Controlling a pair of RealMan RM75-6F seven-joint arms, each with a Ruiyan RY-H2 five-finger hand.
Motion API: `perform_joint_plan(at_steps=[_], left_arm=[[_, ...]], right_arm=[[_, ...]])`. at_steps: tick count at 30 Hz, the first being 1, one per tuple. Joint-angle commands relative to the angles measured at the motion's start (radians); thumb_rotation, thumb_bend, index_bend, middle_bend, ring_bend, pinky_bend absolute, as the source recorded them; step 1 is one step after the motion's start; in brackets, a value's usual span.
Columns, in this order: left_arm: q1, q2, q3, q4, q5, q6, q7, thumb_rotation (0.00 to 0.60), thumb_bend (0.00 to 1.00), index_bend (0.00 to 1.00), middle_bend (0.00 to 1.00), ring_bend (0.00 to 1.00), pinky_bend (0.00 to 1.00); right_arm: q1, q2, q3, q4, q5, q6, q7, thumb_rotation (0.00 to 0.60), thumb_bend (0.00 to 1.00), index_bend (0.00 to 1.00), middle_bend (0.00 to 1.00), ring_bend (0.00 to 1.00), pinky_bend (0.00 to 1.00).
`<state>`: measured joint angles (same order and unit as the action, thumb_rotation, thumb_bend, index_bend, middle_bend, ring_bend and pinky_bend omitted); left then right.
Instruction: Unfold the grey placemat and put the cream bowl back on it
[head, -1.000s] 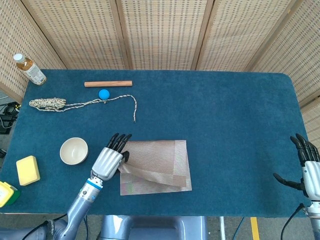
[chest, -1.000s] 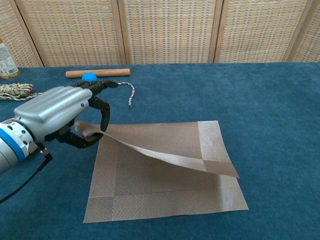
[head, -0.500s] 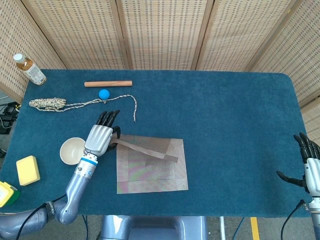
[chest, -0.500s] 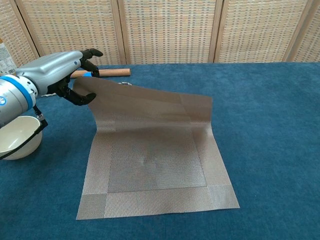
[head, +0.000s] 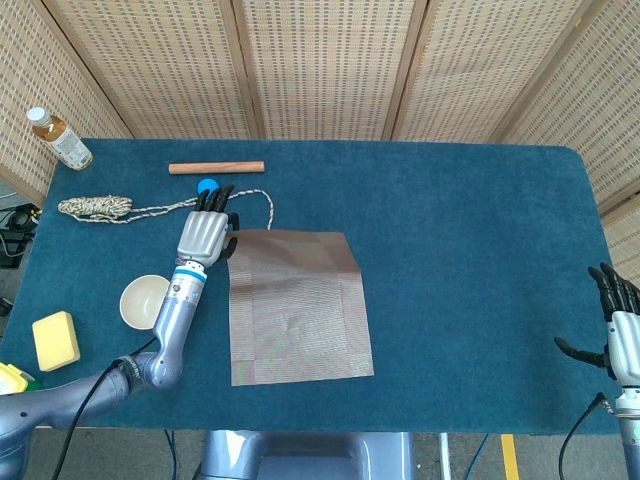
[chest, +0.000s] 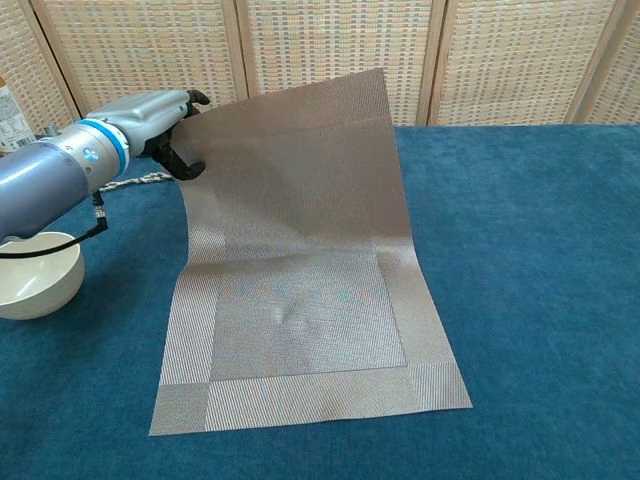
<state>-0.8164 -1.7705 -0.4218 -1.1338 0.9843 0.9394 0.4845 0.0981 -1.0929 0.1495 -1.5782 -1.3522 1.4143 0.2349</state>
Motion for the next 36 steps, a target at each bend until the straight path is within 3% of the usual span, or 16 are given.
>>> perform_joint_plan(at_steps=[1, 3, 5, 8, 14, 20, 23, 29, 36], left_arm=[[-0.055, -0.048, -0.02, 0.088, -0.05, -0.04, -0.002, 0.6, 0.43, 0.62, 0.0, 0.0, 0.0], [-0.077, -0.066, -0.025, 0.135, -0.07, -0.056, 0.004, 0.6, 0.4, 0.51, 0.0, 0.0, 0.0], [-0.094, -0.082, -0.025, 0.181, -0.086, -0.072, 0.005, 0.6, 0.32, 0.26, 0.0, 0.0, 0.0], [-0.105, -0.091, -0.021, 0.219, -0.094, -0.078, 0.003, 0.6, 0.21, 0.02, 0.0, 0.0, 0.0], [-0.11, -0.095, -0.017, 0.262, -0.081, -0.059, -0.039, 0.6, 0.18, 0.0, 0.0, 0.0, 0.0], [-0.072, -0.052, 0.0, 0.208, -0.046, -0.016, -0.101, 0.6, 0.18, 0.0, 0.0, 0.0, 0.0], [-0.027, -0.013, 0.028, 0.142, -0.013, 0.031, -0.125, 0.6, 0.17, 0.0, 0.0, 0.0, 0.0], [0.121, 0.106, 0.138, -0.05, 0.116, 0.229, -0.134, 0.6, 0.15, 0.0, 0.0, 0.0, 0.0], [0.269, 0.27, 0.225, -0.298, 0.174, 0.385, -0.081, 0.6, 0.15, 0.0, 0.0, 0.0, 0.0]], right_arm=[[0.004, -0.004, 0.004, 0.009, 0.011, -0.01, -0.004, 0.6, 0.2, 0.07, 0.0, 0.0, 0.0], [0.008, -0.008, 0.005, 0.016, 0.02, -0.023, -0.009, 0.6, 0.2, 0.07, 0.0, 0.0, 0.0], [0.012, -0.01, 0.004, 0.021, 0.023, -0.032, -0.013, 0.6, 0.2, 0.07, 0.0, 0.0, 0.0], [0.014, -0.013, 0.005, 0.024, 0.025, -0.037, -0.015, 0.6, 0.2, 0.07, 0.0, 0.0, 0.0], [0.014, -0.014, 0.005, 0.025, 0.026, -0.038, -0.019, 0.6, 0.2, 0.07, 0.0, 0.0, 0.0], [0.013, -0.014, 0.0, 0.016, 0.013, -0.034, -0.027, 0.6, 0.2, 0.07, 0.0, 0.0, 0.0], [0.011, -0.014, -0.004, 0.011, 0.001, -0.028, -0.028, 0.6, 0.18, 0.07, 0.0, 0.0, 0.0], [0.005, -0.012, -0.021, -0.005, -0.031, -0.016, -0.029, 0.6, 0.14, 0.07, 0.0, 0.0, 0.0], [0.017, -0.024, -0.035, 0.003, -0.041, -0.043, -0.04, 0.6, 0.12, 0.07, 0.0, 0.0, 0.0]])
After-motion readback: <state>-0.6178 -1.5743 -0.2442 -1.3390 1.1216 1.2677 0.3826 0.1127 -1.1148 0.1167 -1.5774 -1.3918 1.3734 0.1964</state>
